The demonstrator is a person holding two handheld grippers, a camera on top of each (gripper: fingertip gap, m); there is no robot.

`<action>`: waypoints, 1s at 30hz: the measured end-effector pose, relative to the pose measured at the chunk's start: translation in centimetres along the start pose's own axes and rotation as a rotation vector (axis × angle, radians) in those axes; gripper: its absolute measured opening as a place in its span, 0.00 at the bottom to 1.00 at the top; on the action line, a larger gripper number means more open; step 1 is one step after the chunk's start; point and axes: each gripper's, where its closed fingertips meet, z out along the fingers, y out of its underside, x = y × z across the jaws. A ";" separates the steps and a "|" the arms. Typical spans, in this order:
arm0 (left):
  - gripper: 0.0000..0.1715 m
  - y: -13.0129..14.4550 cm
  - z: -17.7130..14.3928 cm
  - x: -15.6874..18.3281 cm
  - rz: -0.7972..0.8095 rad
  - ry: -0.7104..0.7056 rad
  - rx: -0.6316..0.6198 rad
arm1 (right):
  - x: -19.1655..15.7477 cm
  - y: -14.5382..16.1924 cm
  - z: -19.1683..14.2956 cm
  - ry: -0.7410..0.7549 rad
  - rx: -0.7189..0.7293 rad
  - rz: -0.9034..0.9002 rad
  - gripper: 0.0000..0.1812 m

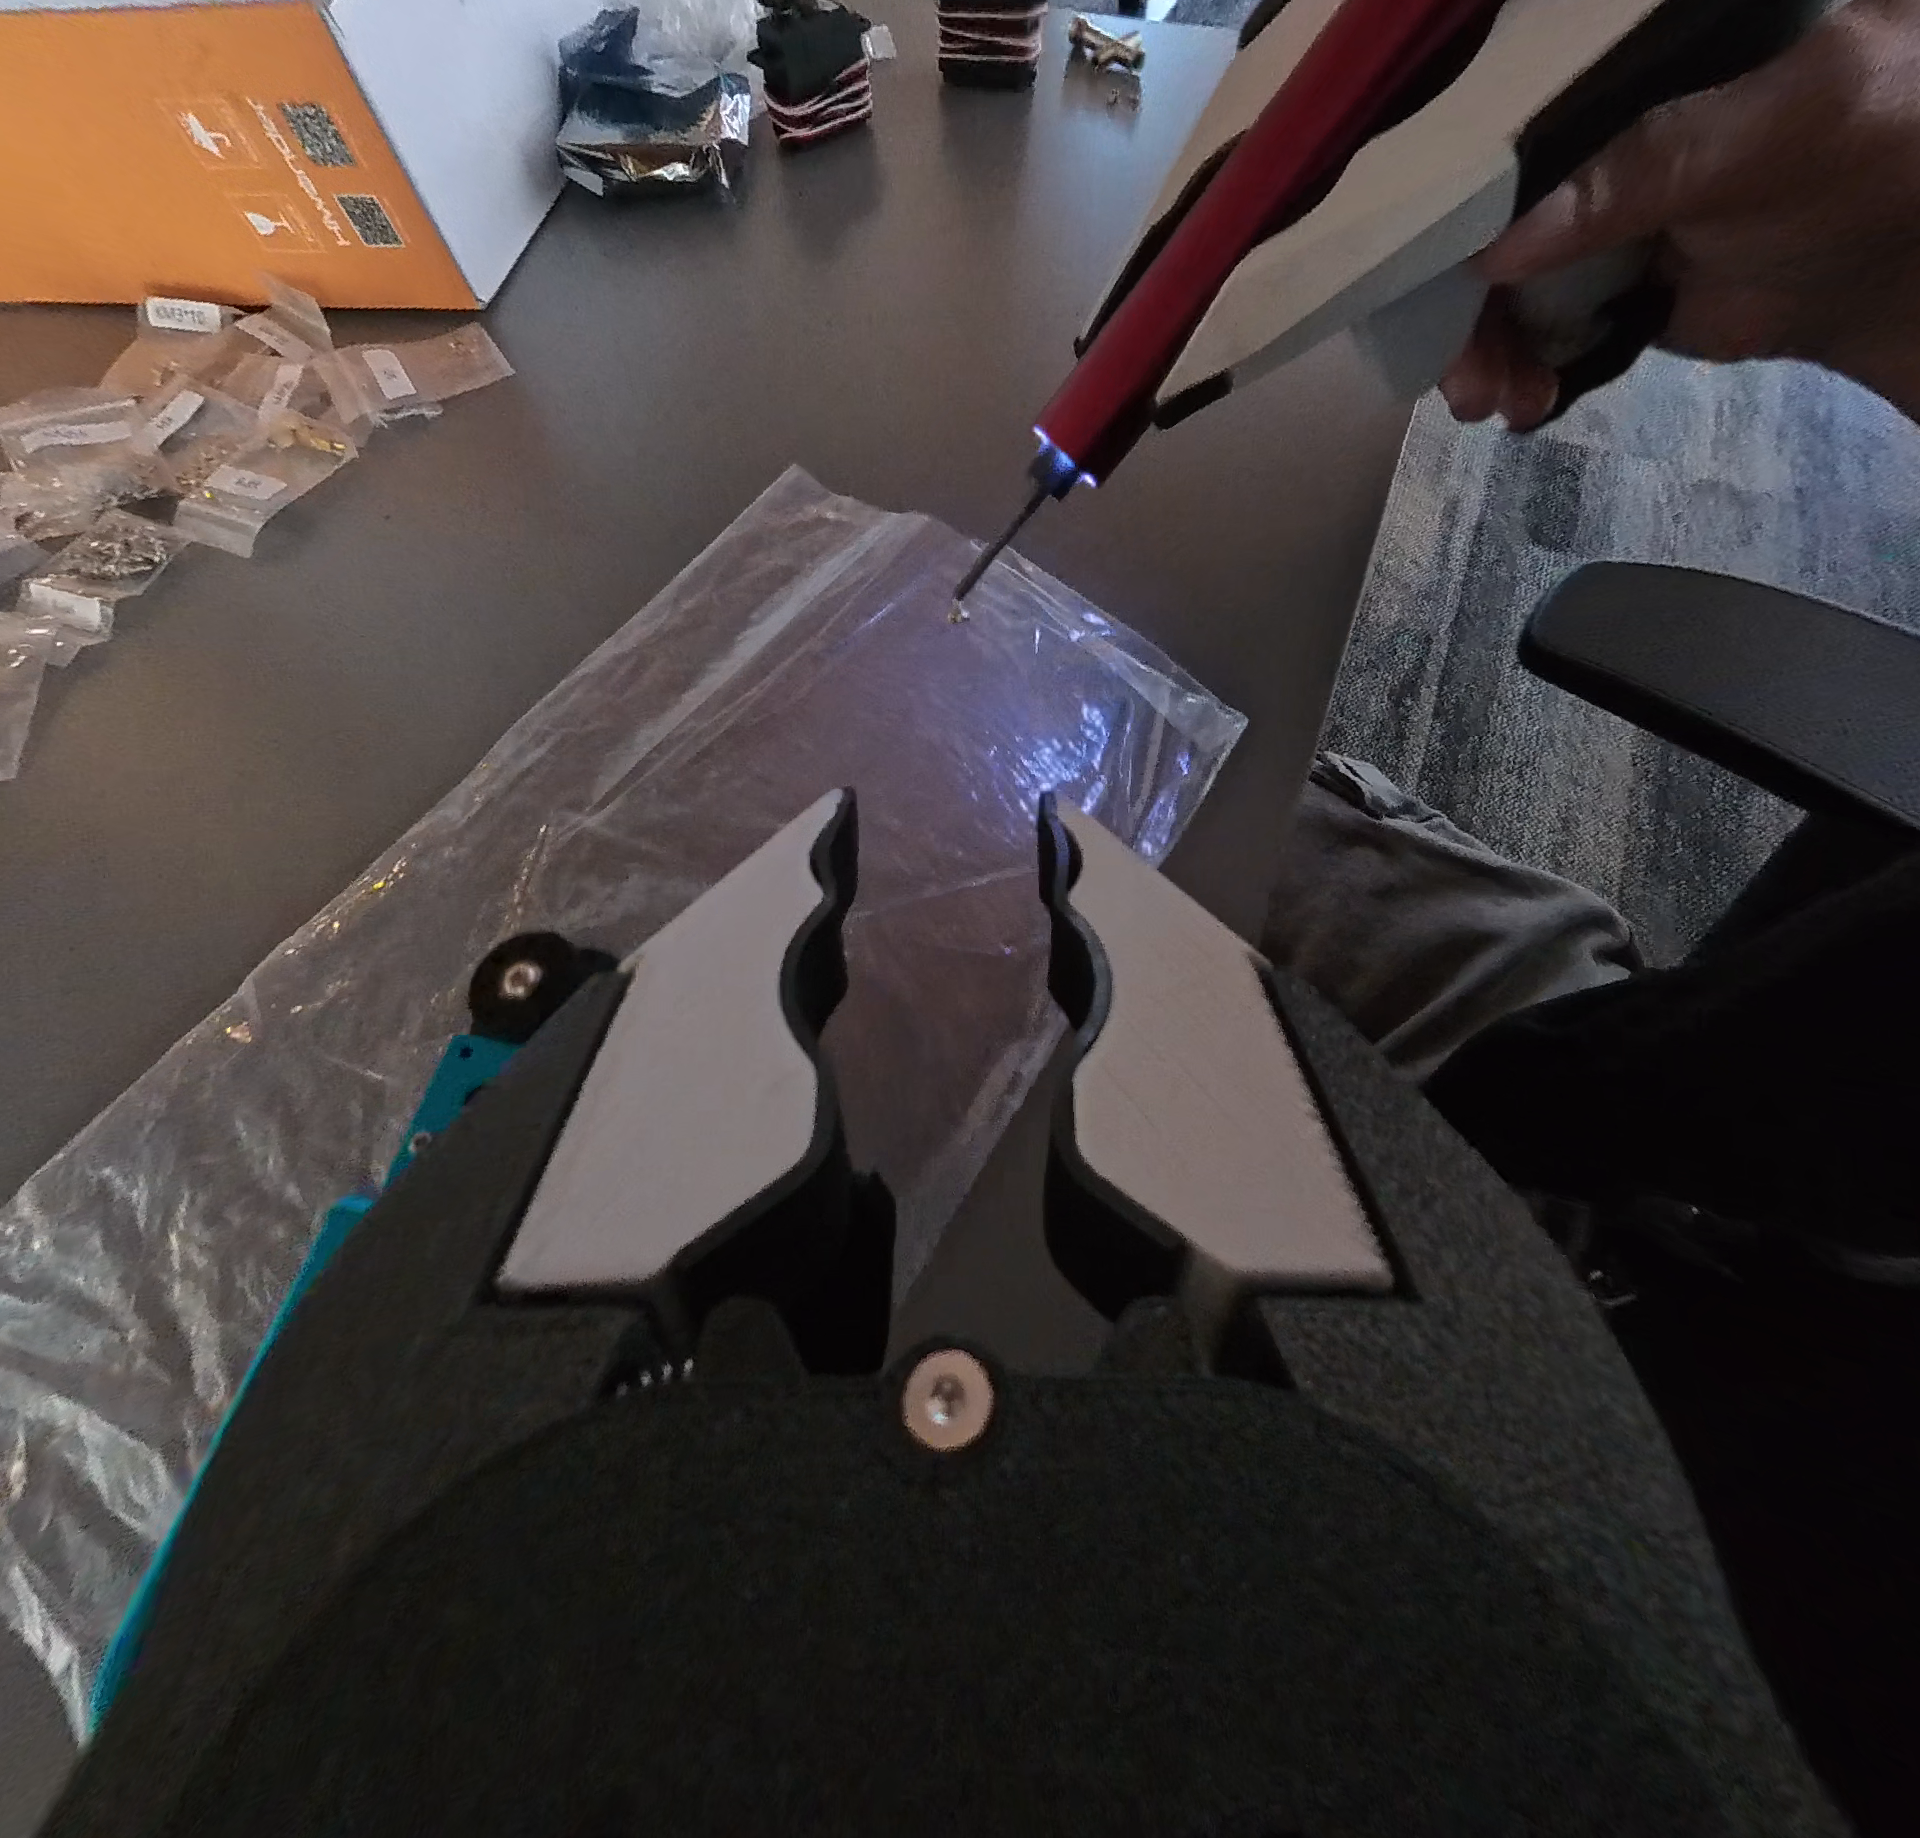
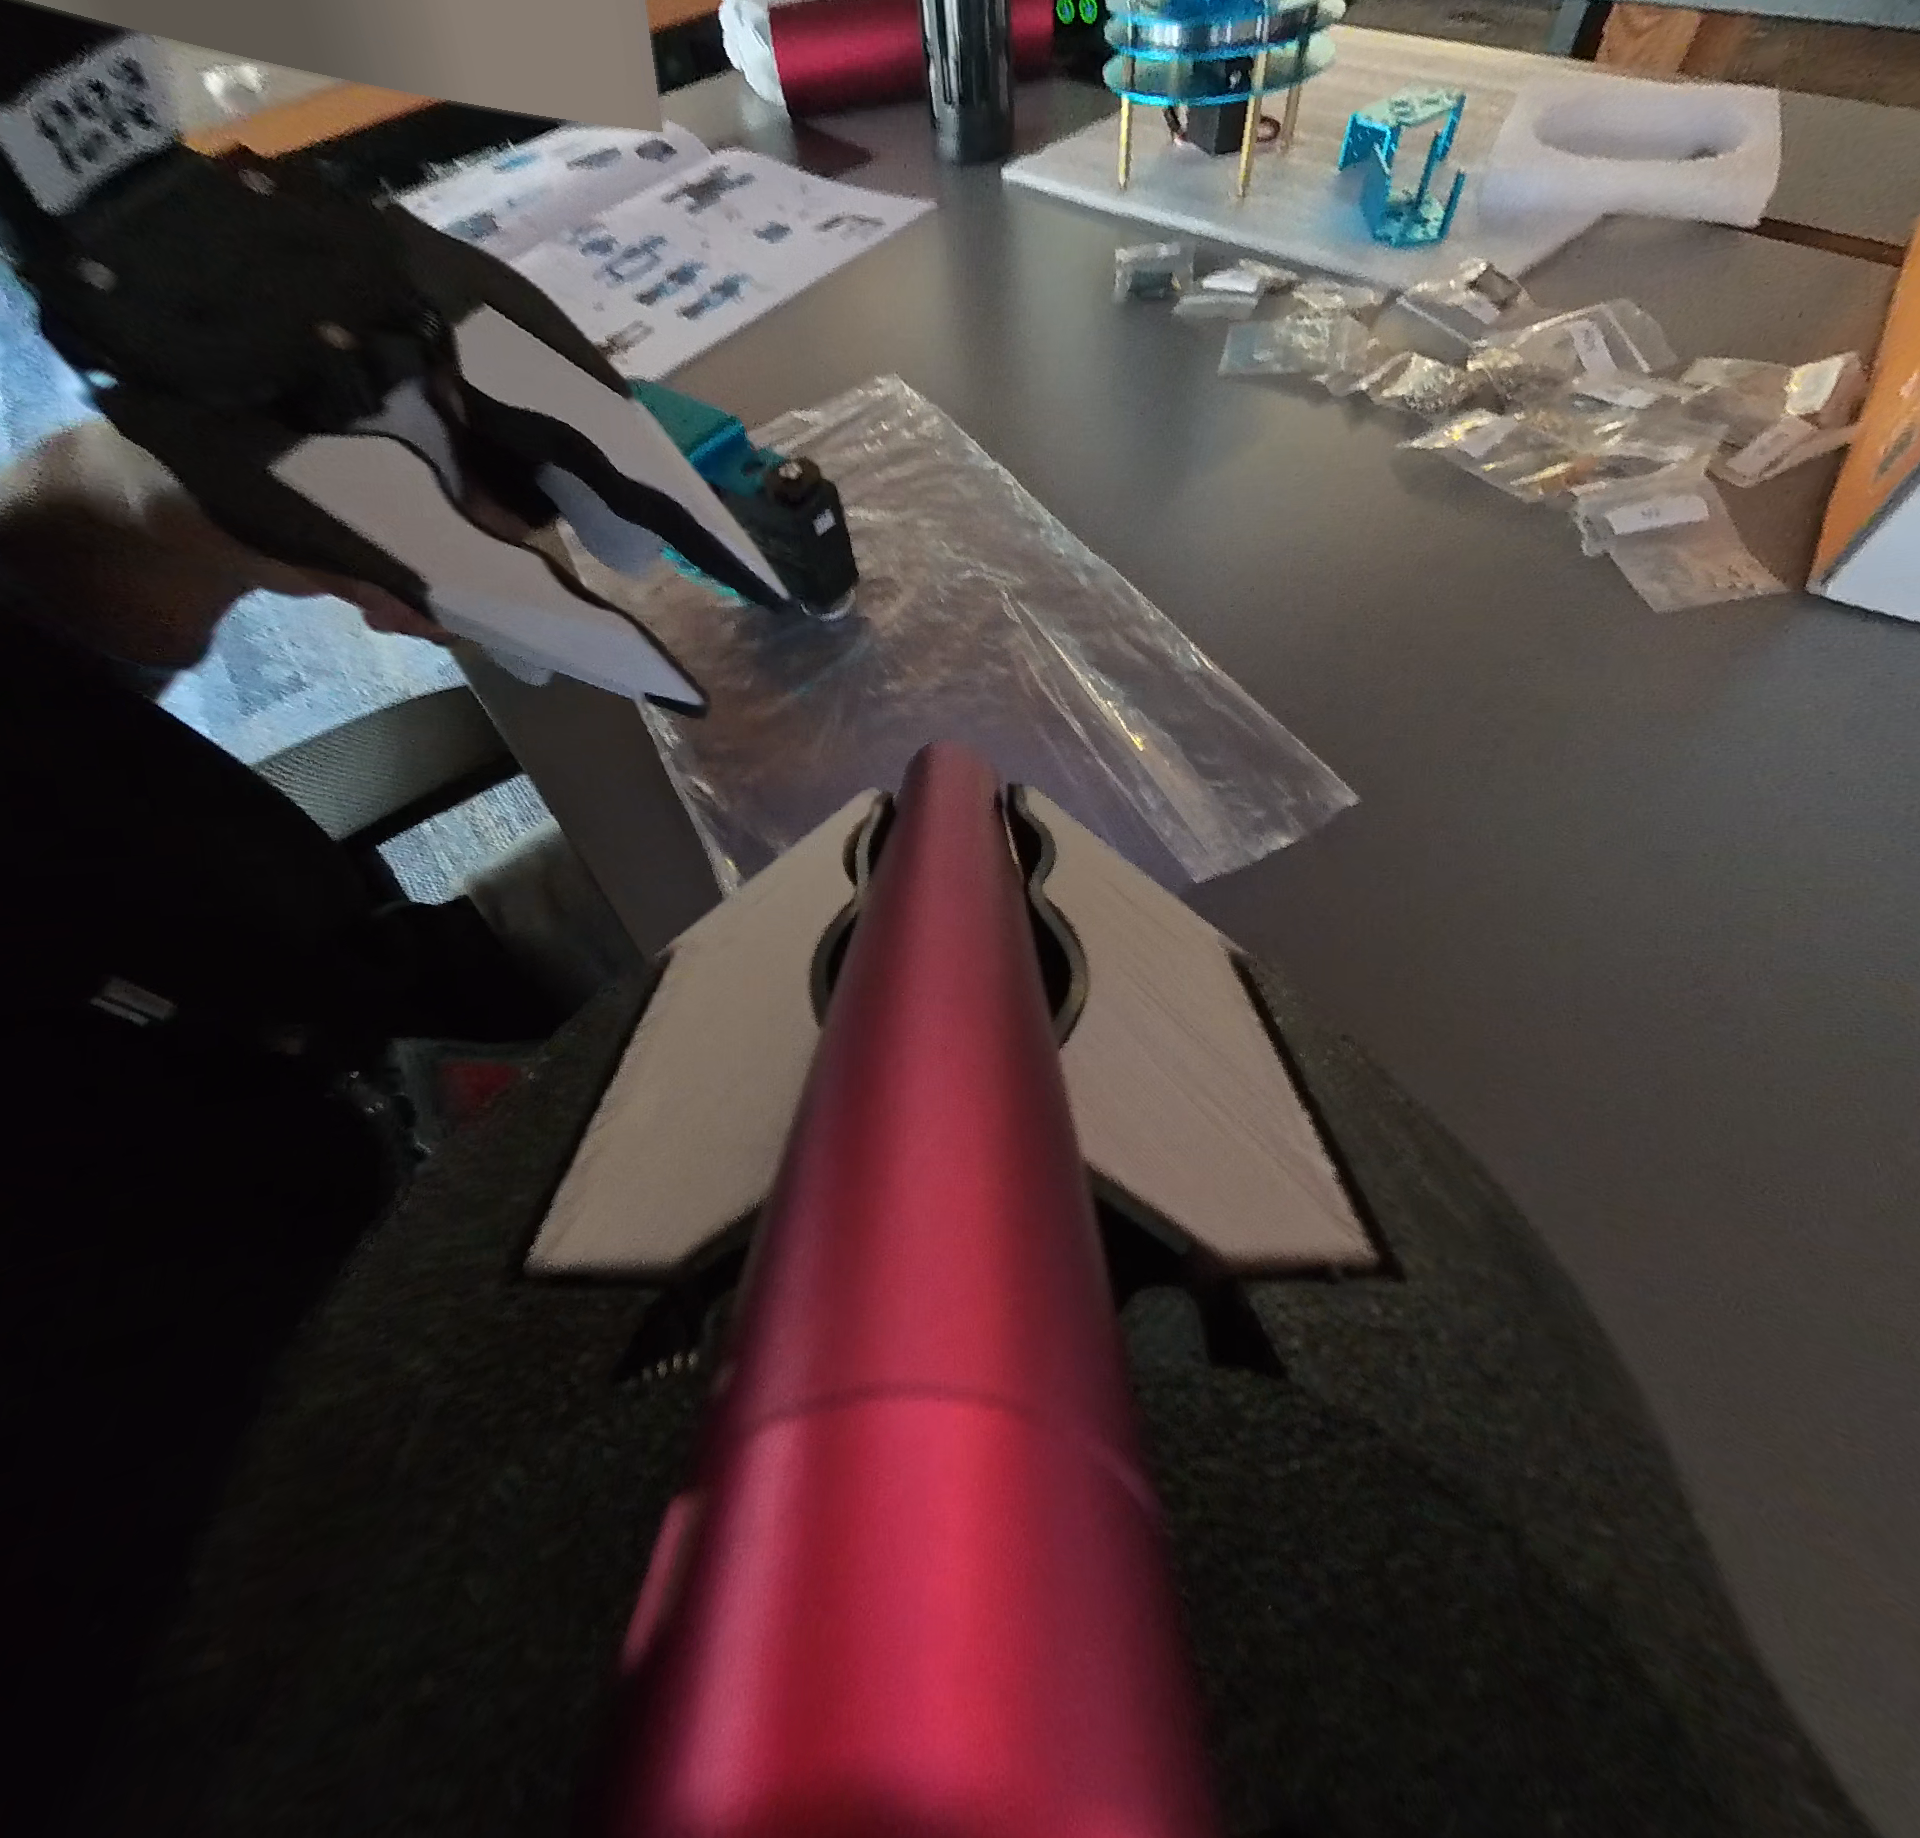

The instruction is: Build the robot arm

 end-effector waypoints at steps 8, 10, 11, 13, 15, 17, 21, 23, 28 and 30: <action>0.13 -1.9 2.4 0.1 -0.033 0.022 0.025 | -2.0 -1.8 0.9 -0.126 0.083 0.043 0.12; 0.09 -2.0 2.6 0.0 -0.032 0.014 0.028 | -2.0 -1.6 0.9 -0.128 0.078 0.040 0.12; 0.07 -2.0 2.6 -0.1 -0.027 0.004 0.027 | -1.9 -1.6 1.0 -0.131 0.077 0.041 0.12; 0.00 -2.0 2.6 -0.3 -0.010 -0.015 0.030 | -1.8 -1.5 0.9 -0.139 0.084 0.051 0.12; 0.00 -2.2 2.5 -0.3 -0.008 -0.019 0.041 | -1.7 -1.4 0.8 -0.145 0.084 0.057 0.12; 0.00 -1.8 2.6 -0.4 -0.008 -0.026 0.021 | -1.5 -1.2 0.7 -0.142 0.082 0.054 0.12; 0.00 -0.9 2.5 -1.0 -0.010 -0.052 -0.023 | -0.7 -0.4 0.6 -0.119 0.057 0.048 0.12; 0.00 -0.5 2.4 -1.2 -0.034 -0.056 -0.037 | -0.6 -0.1 0.9 -0.116 0.040 0.041 0.12; 0.00 -1.4 0.8 -2.2 -0.319 0.004 0.083 | -1.0 -0.6 1.4 -0.142 0.072 0.054 0.13; 0.00 -2.3 -1.1 -2.8 -0.474 0.062 0.197 | -0.9 -0.8 1.8 -0.152 0.079 0.082 0.13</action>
